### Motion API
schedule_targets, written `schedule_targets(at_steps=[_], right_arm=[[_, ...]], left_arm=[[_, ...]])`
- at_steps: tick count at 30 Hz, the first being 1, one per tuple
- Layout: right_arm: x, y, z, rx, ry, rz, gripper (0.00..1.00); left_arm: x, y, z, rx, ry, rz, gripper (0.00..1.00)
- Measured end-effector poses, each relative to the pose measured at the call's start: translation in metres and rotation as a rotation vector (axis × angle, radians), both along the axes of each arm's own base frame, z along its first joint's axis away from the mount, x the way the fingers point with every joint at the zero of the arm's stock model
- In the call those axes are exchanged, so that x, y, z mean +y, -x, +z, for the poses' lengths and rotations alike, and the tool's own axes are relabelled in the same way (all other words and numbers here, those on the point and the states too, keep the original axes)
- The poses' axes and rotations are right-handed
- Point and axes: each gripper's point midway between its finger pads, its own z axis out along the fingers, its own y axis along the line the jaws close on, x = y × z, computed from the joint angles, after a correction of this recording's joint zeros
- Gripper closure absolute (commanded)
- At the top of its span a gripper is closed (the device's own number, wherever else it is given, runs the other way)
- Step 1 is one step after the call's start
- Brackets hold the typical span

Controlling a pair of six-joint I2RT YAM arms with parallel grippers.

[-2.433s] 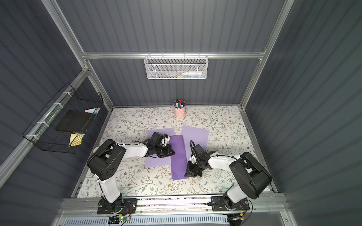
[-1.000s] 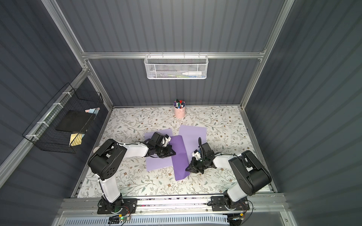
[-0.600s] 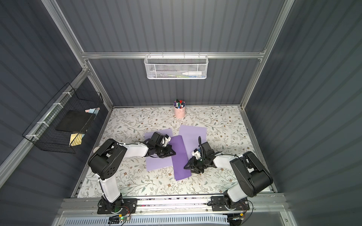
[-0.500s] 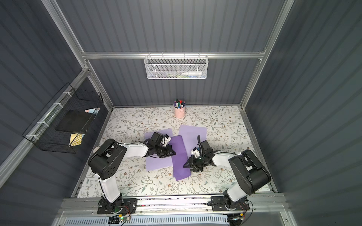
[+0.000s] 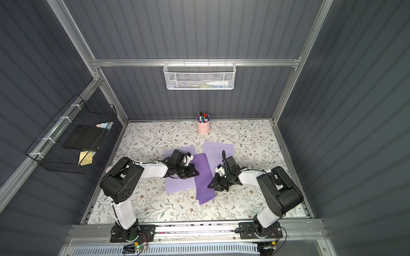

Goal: Fold the rectangular paper in half along the long edge
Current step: Fold the paper, then pick up the paper from the paper.

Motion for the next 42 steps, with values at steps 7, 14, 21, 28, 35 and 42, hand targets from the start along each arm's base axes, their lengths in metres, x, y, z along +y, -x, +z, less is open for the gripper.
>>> schedule_targets(at_steps=[7, 14, 21, 28, 35, 42], right_arm=[[0.001, -0.002, 0.002, -0.003, 0.001, -0.003, 1.00], [0.002, -0.005, 0.004, -0.012, -0.003, -0.002, 1.00], [0.011, -0.022, 0.016, -0.045, 0.002, 0.016, 0.51], [0.020, -0.040, 0.010, -0.054, 0.010, 0.043, 1.00], [0.017, -0.040, 0.007, -0.052, 0.025, 0.040, 1.00], [0.005, -0.056, 0.039, -0.137, -0.004, -0.007, 1.00]], left_arm=[[0.000, 0.000, 0.000, 0.000, 0.000, 0.000, 1.00], [0.000, 0.000, 0.000, 0.000, 0.000, 0.000, 1.00], [0.000, 0.000, 0.000, 0.000, 0.000, 0.000, 1.00], [0.000, 0.000, 0.001, -0.002, 0.001, 0.000, 1.00], [0.003, -0.003, 0.003, -0.020, -0.017, 0.013, 0.93], [0.010, -0.022, 0.031, -0.084, -0.100, 0.059, 0.01]])
